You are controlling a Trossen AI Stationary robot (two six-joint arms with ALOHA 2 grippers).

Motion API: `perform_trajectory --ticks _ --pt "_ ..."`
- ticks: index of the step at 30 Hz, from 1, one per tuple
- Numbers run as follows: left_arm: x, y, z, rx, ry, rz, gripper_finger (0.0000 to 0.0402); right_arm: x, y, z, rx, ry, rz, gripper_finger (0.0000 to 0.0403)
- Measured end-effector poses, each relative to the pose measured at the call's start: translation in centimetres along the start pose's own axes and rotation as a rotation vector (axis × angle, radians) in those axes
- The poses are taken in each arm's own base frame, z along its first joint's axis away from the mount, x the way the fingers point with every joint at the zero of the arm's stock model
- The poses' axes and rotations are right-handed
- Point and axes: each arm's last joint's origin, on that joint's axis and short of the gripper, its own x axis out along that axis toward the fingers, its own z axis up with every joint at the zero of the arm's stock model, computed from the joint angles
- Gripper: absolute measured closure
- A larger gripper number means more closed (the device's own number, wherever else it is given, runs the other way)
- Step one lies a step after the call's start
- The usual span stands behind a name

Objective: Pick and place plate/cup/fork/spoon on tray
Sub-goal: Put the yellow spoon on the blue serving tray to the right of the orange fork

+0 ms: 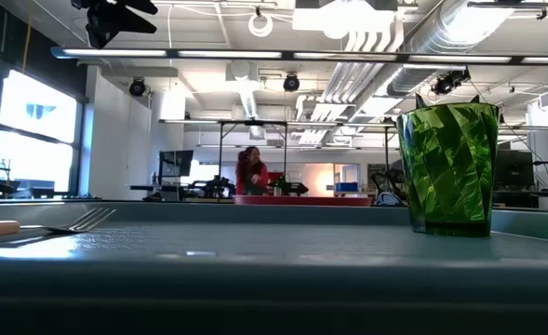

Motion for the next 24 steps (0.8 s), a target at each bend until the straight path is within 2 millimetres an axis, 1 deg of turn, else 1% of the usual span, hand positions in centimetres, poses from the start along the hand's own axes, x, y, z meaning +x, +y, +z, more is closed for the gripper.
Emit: perform_trajectory --ticks 5,9,13,19,24 --pt "0.0 0.0 0.0 0.000 0.000 0.000 0.0261 1.5 -0.2 -0.3 -0.047 -0.022 0.028 0.0304" --pt "0.0 0.0 0.0 0.000 0.000 0.000 0.0261 2.5 -0.3 -0.4 -0.124 -0.063 0.051 0.0304" --pt "0.0 0.0 0.0 -0.007 0.000 0.001 0.0261 3.4 -0.7 -0.9 -0.175 -0.051 0.046 0.0304" --pt "0.0 0.0 0.0 -0.008 0.000 0.001 0.0261 3.8 -0.7 -1.0 -0.324 -0.059 0.059 0.0304" --pt "0.0 0.0 0.0 -0.008 0.000 0.001 0.0261 4.0 -0.7 -0.9 -0.398 -0.070 0.046 0.0304"
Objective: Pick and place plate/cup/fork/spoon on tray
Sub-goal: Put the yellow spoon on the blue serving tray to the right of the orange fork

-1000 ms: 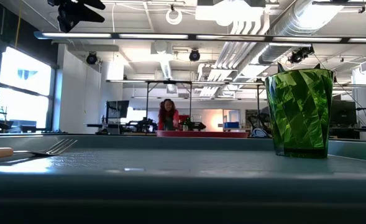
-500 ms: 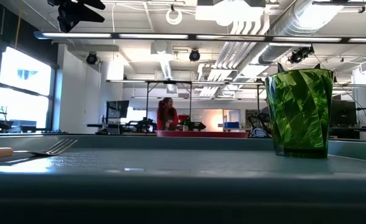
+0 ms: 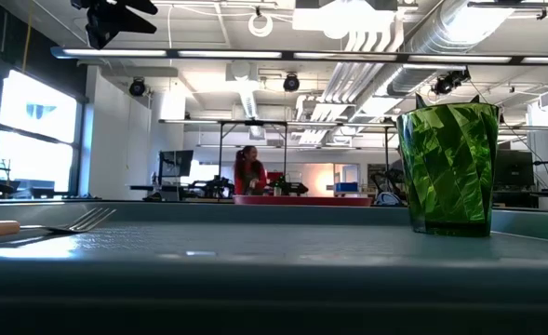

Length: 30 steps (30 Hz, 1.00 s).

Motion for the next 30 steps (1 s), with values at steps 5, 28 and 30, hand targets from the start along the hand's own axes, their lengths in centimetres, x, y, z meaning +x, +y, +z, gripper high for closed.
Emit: perform_trajectory --ticks 5,28,30 --pt "0.0 0.0 0.0 0.000 0.000 0.000 0.0261 1.3 0.0 0.1 -0.028 0.041 0.001 0.0304" --pt "0.0 0.0 0.0 -0.001 0.000 0.000 0.0261 3.9 -0.1 0.1 0.001 0.123 -0.022 0.0348" --pt "0.0 0.0 0.0 -0.001 0.000 0.000 0.0261 3.9 -0.1 0.1 0.027 0.122 -0.029 0.0368"
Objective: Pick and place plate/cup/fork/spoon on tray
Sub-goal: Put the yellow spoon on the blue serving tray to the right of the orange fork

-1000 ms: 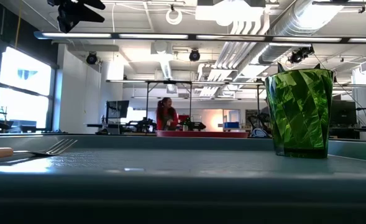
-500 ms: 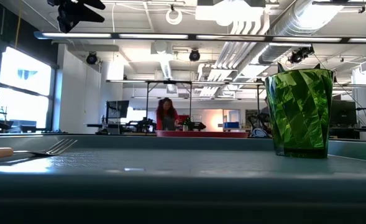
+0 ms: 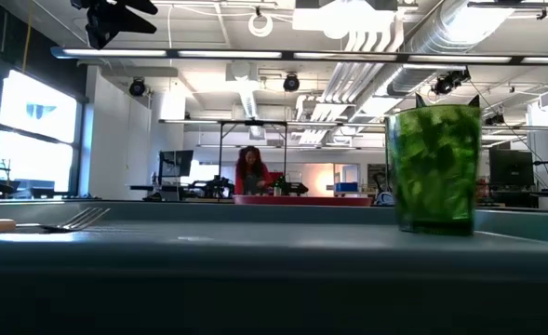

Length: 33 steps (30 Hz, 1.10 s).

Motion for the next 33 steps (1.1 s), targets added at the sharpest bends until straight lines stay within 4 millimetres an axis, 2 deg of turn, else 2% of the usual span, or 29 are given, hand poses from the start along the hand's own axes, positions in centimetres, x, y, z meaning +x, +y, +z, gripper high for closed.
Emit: perform_trajectory --ticks 3,14,24,33 --pt "0.0 0.0 0.0 0.000 0.000 0.000 0.0261 0.0 0.0 0.0 0.033 0.001 0.000 0.0385" --pt "0.0 0.0 0.0 0.000 0.000 0.000 0.0261 -0.6 0.2 0.3 0.069 0.029 -0.007 0.0382" --pt "0.0 0.0 0.0 0.000 0.000 0.000 0.0261 -1.2 1.9 -0.3 0.123 0.126 0.047 0.0383" --pt "0.0 0.0 0.0 -0.016 0.000 0.001 0.0261 -3.6 3.1 0.7 0.137 0.120 0.003 0.0383"
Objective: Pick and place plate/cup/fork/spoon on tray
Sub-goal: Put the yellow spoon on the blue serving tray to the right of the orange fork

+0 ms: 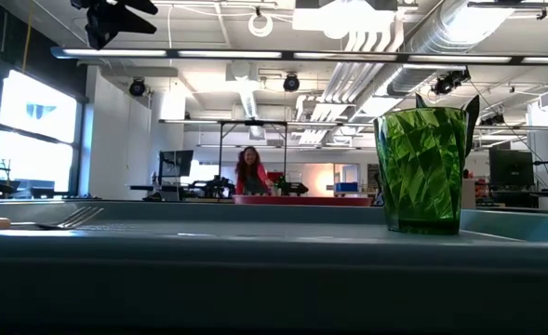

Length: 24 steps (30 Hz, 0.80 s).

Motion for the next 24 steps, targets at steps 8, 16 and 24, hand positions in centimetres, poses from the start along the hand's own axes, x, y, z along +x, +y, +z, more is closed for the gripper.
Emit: perform_trajectory --ticks 8,16,24 --pt "0.0 0.0 0.0 -0.036 0.000 0.000 0.0261 -3.4 0.3 1.2 0.021 -0.059 -0.088 0.0383" --pt "0.0 0.1 0.0 -0.035 0.000 0.014 0.0261 -8.3 -1.5 3.0 -0.017 -0.149 -0.272 0.0383" --pt "-0.1 0.5 -0.8 -0.062 0.072 0.064 0.0261 -12.1 -6.0 5.3 -0.138 -0.216 -0.375 0.0383"
